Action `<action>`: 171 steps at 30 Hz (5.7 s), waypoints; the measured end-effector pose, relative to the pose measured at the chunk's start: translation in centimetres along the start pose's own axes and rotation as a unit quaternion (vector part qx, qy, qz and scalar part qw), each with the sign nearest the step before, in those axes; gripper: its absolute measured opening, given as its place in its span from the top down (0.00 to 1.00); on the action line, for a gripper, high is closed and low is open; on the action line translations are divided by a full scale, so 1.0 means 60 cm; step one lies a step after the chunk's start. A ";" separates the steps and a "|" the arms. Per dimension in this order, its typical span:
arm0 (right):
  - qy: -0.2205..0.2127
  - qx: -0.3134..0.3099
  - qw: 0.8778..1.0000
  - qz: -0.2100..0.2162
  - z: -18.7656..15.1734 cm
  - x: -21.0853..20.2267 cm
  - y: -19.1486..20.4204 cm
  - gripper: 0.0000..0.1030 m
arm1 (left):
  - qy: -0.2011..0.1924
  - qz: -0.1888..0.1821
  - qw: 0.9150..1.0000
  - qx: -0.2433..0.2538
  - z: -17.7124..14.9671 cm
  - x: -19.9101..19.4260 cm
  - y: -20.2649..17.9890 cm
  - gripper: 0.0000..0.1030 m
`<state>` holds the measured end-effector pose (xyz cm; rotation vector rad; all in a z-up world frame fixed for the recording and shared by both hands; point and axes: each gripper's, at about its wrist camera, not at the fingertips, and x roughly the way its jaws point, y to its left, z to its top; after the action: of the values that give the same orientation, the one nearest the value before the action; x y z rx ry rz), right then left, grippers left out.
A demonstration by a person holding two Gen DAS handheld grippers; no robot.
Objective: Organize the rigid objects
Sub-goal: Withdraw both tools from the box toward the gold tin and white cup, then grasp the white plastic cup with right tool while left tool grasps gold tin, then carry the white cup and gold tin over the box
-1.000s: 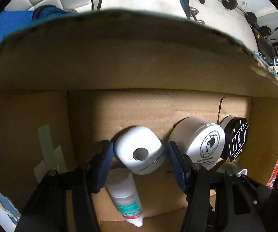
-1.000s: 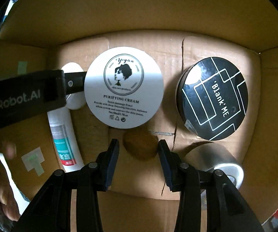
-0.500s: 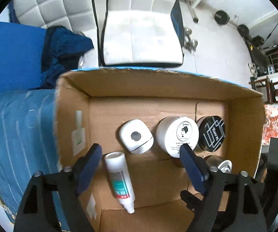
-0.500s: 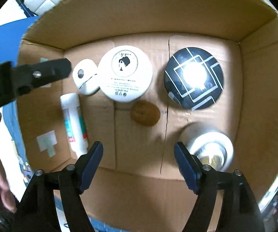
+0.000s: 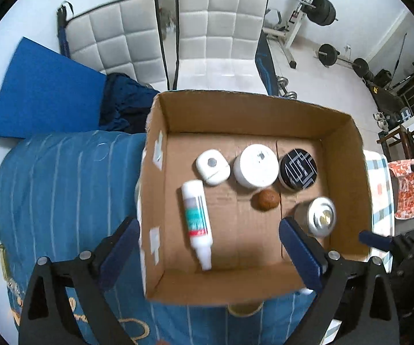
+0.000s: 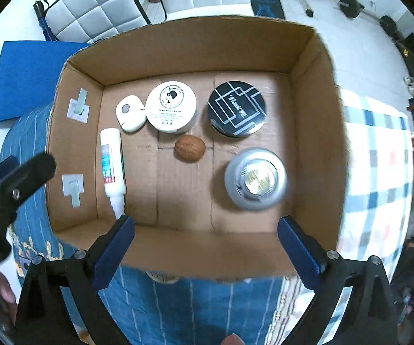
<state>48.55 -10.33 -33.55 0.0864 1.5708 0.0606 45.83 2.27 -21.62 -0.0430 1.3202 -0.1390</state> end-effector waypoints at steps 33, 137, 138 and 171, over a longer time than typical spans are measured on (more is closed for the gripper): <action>-0.188 0.002 0.982 -0.016 -0.249 -0.280 -0.029 0.02 | -0.121 0.013 0.993 -0.002 -0.230 -0.248 -0.030 0.03; 0.051 0.006 0.999 -0.001 -0.504 0.120 -0.153 0.67 | 0.048 -0.003 0.999 0.017 -0.381 0.037 -0.142 0.39; 0.048 0.003 0.999 0.001 -0.520 0.108 -0.151 0.67 | 0.043 -0.005 0.999 0.019 -0.378 0.025 -0.142 0.39; -0.043 0.006 0.996 0.084 -0.059 -0.044 -0.026 0.67 | -0.019 -0.081 0.996 -0.024 -0.079 -0.035 -0.080 0.39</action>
<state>45.00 -12.08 -31.04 0.2272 1.4758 0.1772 40.35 -2.00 -20.24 -0.1926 1.2808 -0.2428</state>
